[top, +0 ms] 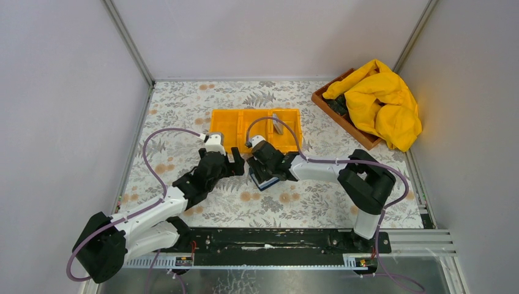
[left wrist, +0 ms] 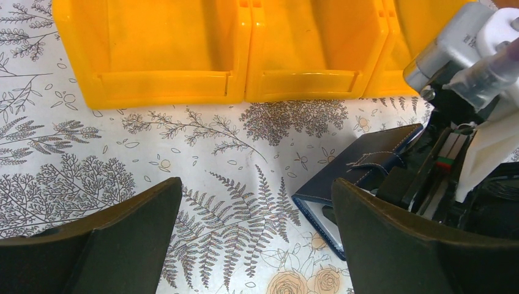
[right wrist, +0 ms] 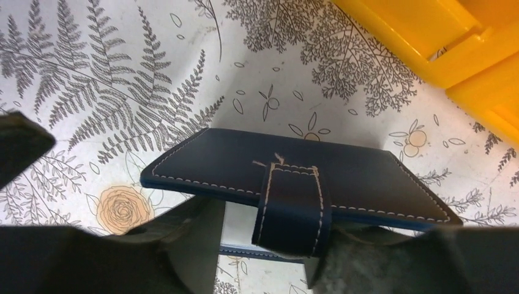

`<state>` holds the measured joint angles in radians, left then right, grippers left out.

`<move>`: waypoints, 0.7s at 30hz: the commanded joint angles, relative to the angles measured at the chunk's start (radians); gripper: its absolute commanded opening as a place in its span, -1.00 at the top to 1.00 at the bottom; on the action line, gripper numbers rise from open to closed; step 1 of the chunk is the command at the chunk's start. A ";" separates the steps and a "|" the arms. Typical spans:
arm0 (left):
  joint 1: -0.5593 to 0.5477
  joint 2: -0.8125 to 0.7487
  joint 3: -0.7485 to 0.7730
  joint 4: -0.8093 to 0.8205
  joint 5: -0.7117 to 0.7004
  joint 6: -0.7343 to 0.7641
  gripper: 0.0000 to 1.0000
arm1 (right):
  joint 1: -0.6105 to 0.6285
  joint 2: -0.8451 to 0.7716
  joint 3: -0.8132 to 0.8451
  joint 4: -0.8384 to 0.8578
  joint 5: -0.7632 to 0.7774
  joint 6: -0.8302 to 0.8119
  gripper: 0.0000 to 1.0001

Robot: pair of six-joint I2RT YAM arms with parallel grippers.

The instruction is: Take the credit cards out of the card holder

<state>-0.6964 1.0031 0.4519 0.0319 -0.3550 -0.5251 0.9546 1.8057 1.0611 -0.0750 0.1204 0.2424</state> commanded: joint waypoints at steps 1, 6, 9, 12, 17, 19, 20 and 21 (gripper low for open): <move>0.005 -0.006 -0.011 0.066 0.002 0.005 -1.00 | -0.004 -0.003 -0.027 0.045 -0.042 0.031 0.08; 0.005 -0.004 -0.010 0.066 0.002 0.005 -1.00 | -0.004 -0.067 -0.101 0.035 -0.018 0.043 0.43; 0.004 -0.005 -0.010 0.068 0.006 0.005 -1.00 | -0.002 -0.123 -0.143 0.016 0.005 0.047 0.56; 0.005 -0.004 -0.010 0.068 0.011 0.005 -1.00 | -0.003 -0.179 -0.170 -0.001 0.012 0.054 0.62; 0.004 -0.013 -0.015 0.079 0.031 0.007 -1.00 | -0.003 -0.276 -0.200 0.000 0.037 0.056 0.48; 0.005 -0.018 -0.021 0.096 0.062 0.013 -0.93 | -0.003 -0.291 -0.195 -0.002 0.062 0.042 0.40; 0.005 -0.019 -0.023 0.104 0.077 0.015 -0.81 | -0.004 -0.290 -0.186 -0.008 0.074 0.036 0.38; 0.005 -0.017 -0.025 0.109 0.098 0.016 -0.66 | -0.004 -0.285 -0.175 -0.018 0.086 0.029 0.38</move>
<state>-0.6964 1.0027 0.4442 0.0597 -0.3191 -0.5217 0.9527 1.5585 0.8570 -0.0849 0.1394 0.2882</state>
